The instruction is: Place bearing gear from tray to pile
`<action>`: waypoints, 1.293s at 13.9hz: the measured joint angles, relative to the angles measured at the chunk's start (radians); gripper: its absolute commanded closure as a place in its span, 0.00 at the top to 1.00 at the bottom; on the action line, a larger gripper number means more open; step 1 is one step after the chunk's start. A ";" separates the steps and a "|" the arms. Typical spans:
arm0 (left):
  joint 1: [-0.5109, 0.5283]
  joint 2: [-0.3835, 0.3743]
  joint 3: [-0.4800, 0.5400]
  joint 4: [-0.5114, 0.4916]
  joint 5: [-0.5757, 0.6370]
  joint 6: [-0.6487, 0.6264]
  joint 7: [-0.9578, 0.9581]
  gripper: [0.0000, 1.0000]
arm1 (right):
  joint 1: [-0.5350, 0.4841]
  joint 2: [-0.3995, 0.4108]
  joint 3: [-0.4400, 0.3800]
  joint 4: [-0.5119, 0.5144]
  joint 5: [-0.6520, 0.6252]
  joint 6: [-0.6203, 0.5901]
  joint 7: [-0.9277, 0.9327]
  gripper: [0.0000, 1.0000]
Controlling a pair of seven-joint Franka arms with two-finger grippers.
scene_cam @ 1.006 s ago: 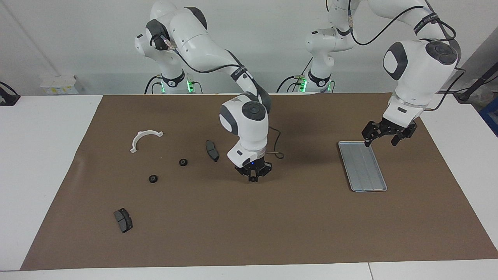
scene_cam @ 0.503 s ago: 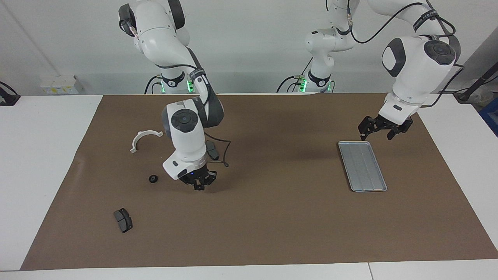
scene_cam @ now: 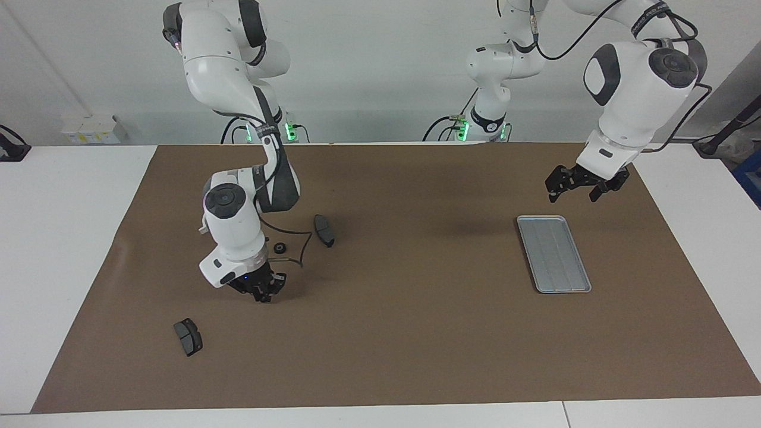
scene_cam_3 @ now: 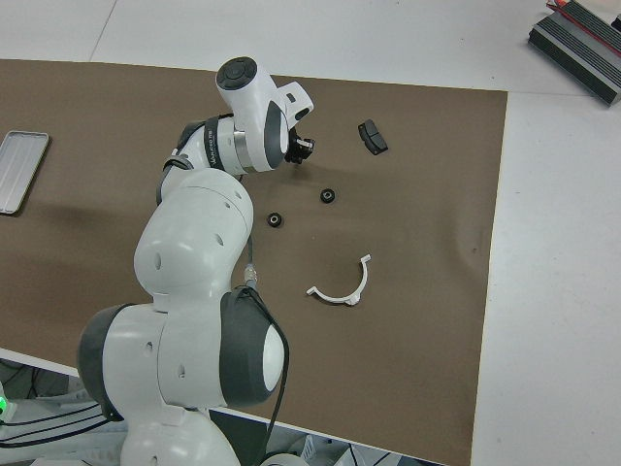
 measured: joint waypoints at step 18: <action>0.001 -0.077 0.015 0.005 0.000 -0.031 0.000 1.00 | -0.090 -0.497 0.002 0.033 0.017 -0.549 0.000 1.00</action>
